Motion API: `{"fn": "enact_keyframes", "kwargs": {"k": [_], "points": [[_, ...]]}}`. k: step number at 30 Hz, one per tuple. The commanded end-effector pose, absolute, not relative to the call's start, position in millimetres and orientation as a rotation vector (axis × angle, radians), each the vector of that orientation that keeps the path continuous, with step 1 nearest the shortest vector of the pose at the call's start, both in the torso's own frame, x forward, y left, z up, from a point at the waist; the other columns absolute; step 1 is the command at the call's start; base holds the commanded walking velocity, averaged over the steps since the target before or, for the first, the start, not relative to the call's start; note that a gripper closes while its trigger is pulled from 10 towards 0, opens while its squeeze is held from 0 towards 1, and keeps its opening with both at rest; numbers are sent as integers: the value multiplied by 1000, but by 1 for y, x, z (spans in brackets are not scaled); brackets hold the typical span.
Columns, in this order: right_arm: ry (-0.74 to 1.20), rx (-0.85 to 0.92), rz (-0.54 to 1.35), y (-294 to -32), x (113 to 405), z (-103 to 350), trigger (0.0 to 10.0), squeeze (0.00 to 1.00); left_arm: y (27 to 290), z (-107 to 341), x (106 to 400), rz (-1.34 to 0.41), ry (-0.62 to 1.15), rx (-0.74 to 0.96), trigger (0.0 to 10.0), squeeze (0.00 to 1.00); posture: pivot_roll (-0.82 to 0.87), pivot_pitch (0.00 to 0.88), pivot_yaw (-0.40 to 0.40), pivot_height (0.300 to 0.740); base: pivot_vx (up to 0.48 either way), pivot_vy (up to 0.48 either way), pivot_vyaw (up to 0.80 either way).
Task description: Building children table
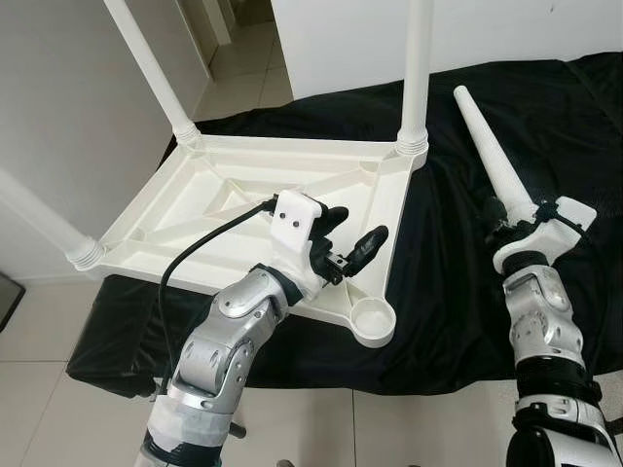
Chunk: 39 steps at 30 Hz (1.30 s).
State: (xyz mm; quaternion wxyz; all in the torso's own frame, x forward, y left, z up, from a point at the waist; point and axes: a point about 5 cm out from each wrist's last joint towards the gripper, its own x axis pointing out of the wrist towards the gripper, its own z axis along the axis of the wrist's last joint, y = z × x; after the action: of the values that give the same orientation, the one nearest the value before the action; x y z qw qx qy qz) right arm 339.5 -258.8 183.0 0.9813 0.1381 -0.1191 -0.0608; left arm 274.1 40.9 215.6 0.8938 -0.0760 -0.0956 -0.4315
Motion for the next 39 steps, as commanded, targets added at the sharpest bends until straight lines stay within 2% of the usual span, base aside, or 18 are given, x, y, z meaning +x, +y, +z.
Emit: {"fn": "enact_keyframes", "kwargs": {"k": [1, 8, 10, 16, 21, 22, 24, 25, 29, 30, 31, 32, 33, 39], "points": [[-217, 267, -77, -250, 344, 182, 0, 0, 46, 216, 274, -856, -191, -153, 10000, 0, 5, 132, 214, 740, 0, 0, 0], [-263, 247, -66, -241, 341, 185, 0, 0, 46, 215, 273, -846, -190, -158, 10000, 0, 6, 132, 204, 740, 0, 0, 0], [-315, 227, -94, -225, 330, 181, 0, 0, 45, 213, 272, -862, -180, -154, 10000, 0, 0, 117, 198, 740, 0, 0, 0], [-367, 205, -171, -215, 320, 178, 0, 0, 45, 211, 272, -891, -169, -141, 10000, 0, -4, 116, 199, 740, 0, 0, 0], [-436, 77, -207, -205, 312, 187, 0, 0, 45, 214, 278, -953, -129, -109, 10000, 0, -10, 108, 200, 740, 0, 0, 0], [-458, 61, -205, -201, 311, 193, 2235, 0, 46, 217, 282, -975, -119, -93, 10000, 0, -10, 108, 200, 740, 0, 0, 0], [-458, 61, -205, -201, 311, 193, 2235, 0, 46, 217, 282, -975, -119, -93, 10000, 0, -10, 108, 200, 740, 0, 0, 0], [-489, 21, -208, -199, 311, 200, 10000, 0, 46, 220, 285, -990, -121, -77, 10000, 0, -15, 98, 194, 740, 0, 0, 0], [-623, -68, -167, -183, 310, 233, 10000, 0, 44, 238, 292, -1071, -175, -75, 10000, 0, -31, 79, 187, 740, 0, 0, 0], [-667, -96, -162, -178, 310, 243, 10000, 0, 43, 244, 292, -1108, -193, -75, 10000, 106, -36, 73, 187, 740, 0, 0, 0], [-701, -124, -162, -176, 308, 250, 10000, 0, 41, 247, 291, -1129, -199, -78, 10000, 404, -44, 66, 186, 740, 0, 0, 0], [-701, -124, -162, -176, 308, 250, 10000, 0, 41, 247, 291, -1129, -199, -78, 10000, 404, -44, 66, 186, 740, 0, 0, 0], [-729, -148, -156, -173, 308, 256, 10000, 0, 40, 249, 290, -1153, -202, -93, 10000, 1000, -52, 61, 183, 740, 0, 0, 0], [-821, -233, -136, -162, 306, 275, 10000, 0, 39, 255, 292, -1174, -193, -76, 10000, 1000, -68, 57, 175, 740, 0, 0, 0]]}}
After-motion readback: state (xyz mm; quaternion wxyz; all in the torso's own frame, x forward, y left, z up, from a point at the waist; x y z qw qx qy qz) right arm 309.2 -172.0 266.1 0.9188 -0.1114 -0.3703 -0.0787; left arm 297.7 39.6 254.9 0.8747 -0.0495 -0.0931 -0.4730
